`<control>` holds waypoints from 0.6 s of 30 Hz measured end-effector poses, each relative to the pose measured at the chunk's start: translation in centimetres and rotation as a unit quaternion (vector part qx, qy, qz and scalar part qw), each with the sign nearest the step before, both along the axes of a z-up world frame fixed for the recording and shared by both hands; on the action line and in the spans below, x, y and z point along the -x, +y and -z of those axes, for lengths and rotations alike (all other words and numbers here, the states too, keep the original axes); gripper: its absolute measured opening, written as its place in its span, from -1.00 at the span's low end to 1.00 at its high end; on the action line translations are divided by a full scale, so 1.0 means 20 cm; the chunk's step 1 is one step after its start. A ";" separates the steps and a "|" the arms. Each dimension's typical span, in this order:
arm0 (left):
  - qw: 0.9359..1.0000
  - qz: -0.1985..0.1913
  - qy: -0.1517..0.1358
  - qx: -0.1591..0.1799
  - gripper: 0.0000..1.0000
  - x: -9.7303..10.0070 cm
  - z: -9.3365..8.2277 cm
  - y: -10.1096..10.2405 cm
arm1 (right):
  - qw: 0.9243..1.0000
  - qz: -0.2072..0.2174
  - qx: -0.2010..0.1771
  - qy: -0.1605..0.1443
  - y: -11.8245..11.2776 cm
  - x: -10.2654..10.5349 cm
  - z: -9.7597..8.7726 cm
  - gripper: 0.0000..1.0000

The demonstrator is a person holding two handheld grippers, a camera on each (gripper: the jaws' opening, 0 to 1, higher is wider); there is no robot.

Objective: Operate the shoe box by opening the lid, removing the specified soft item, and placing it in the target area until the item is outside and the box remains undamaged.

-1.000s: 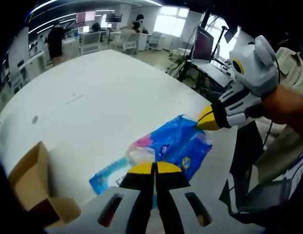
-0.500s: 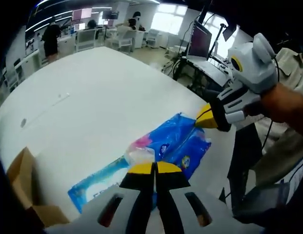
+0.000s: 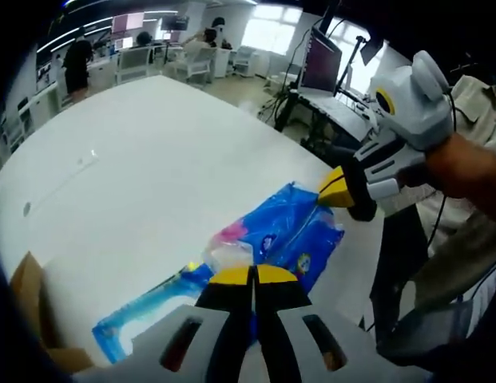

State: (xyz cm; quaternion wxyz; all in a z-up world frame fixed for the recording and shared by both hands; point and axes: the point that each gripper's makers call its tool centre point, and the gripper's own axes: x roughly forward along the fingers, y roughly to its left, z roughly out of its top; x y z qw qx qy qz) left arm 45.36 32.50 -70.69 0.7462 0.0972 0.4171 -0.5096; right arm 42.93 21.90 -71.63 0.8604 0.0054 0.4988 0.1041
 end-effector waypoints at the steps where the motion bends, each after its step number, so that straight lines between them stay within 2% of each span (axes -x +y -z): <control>1: 1.000 0.001 0.001 0.000 -1.00 0.01 0.00 -0.01 | 1.000 0.000 0.001 0.001 -0.01 0.00 0.00 -1.00; 13: 1.000 0.009 0.002 -0.004 -1.00 0.04 0.08 -0.07 | 1.000 0.000 0.006 0.011 -0.07 0.04 0.07 -1.00; 18: 1.000 0.005 0.003 -0.013 -1.00 0.04 0.12 -0.05 | 1.000 -0.003 0.004 0.016 -0.05 0.04 0.11 -1.00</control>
